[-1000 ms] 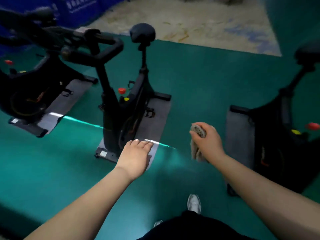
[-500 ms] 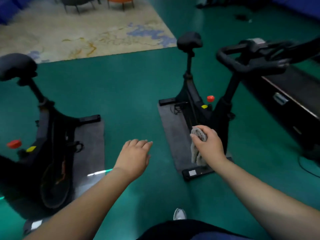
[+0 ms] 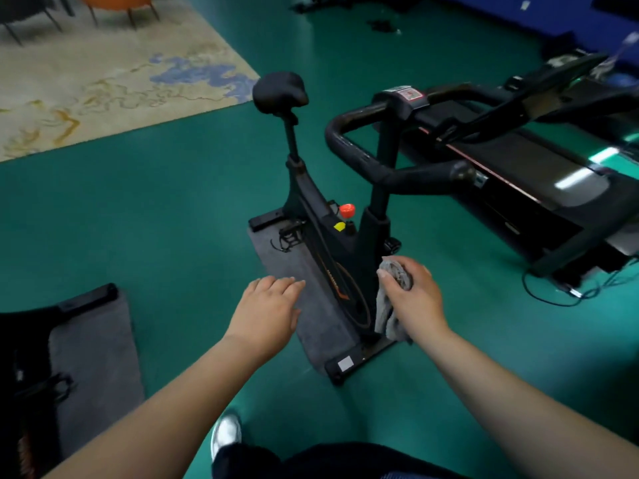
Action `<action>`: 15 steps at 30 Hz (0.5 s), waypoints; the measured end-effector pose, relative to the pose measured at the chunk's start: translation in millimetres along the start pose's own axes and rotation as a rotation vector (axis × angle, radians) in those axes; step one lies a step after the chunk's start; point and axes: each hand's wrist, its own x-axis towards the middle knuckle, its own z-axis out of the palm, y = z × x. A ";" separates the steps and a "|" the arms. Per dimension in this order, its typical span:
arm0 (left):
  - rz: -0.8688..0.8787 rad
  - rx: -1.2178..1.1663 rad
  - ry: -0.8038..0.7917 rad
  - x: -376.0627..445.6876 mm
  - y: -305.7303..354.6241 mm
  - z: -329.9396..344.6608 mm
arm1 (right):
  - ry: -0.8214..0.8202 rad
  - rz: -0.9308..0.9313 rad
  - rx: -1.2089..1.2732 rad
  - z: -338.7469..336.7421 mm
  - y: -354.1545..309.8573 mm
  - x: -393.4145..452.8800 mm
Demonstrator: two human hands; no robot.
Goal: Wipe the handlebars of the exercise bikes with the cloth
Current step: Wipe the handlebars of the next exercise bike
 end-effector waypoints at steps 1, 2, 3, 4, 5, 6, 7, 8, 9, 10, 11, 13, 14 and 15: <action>0.027 -0.003 0.002 11.1 -3.1 0.0 | 0.032 0.014 0.019 1.8 -0.1 5.2; 0.056 -0.010 0.009 22.7 -6.4 -0.2 | 0.067 0.024 0.037 4.1 -0.4 10.5; 0.087 -0.020 0.021 34.6 -9.9 -0.8 | 0.103 0.033 0.050 7.1 -0.3 15.6; 0.124 -0.030 0.038 46.6 -13.5 -2.1 | 0.140 0.044 0.055 10.5 -0.8 19.8; 0.167 -0.038 0.055 58.6 -17.2 -4.1 | 0.178 0.057 0.064 14.0 -2.0 23.1; 0.214 -0.046 0.071 70.8 -21.1 -6.9 | 0.217 0.078 0.075 17.5 -4.8 25.9; 0.264 -0.060 0.089 83.4 -25.6 -10.0 | 0.258 0.098 0.092 21.2 -8.5 28.4; 0.318 -0.081 0.105 95.7 -30.3 -13.1 | 0.301 0.116 0.109 25.2 -12.7 30.0; 0.378 -0.106 0.112 108.3 -35.0 -16.8 | 0.351 0.133 0.123 29.4 -16.6 31.3; 0.439 -0.130 0.110 119.1 -39.0 -21.3 | 0.399 0.152 0.133 33.2 -21.3 31.6; 0.500 -0.153 0.111 129.4 -42.3 -27.1 | 0.449 0.179 0.142 36.9 -25.8 32.0; 0.626 -0.197 0.142 148.0 -47.2 -40.5 | 0.555 0.247 0.174 43.8 -34.3 32.4; 0.690 -0.230 0.165 155.7 -48.1 -48.3 | 0.610 0.274 0.192 46.8 -38.2 31.2; 0.747 -0.276 0.192 160.7 -48.0 -57.2 | 0.655 0.287 0.208 48.1 -42.2 29.9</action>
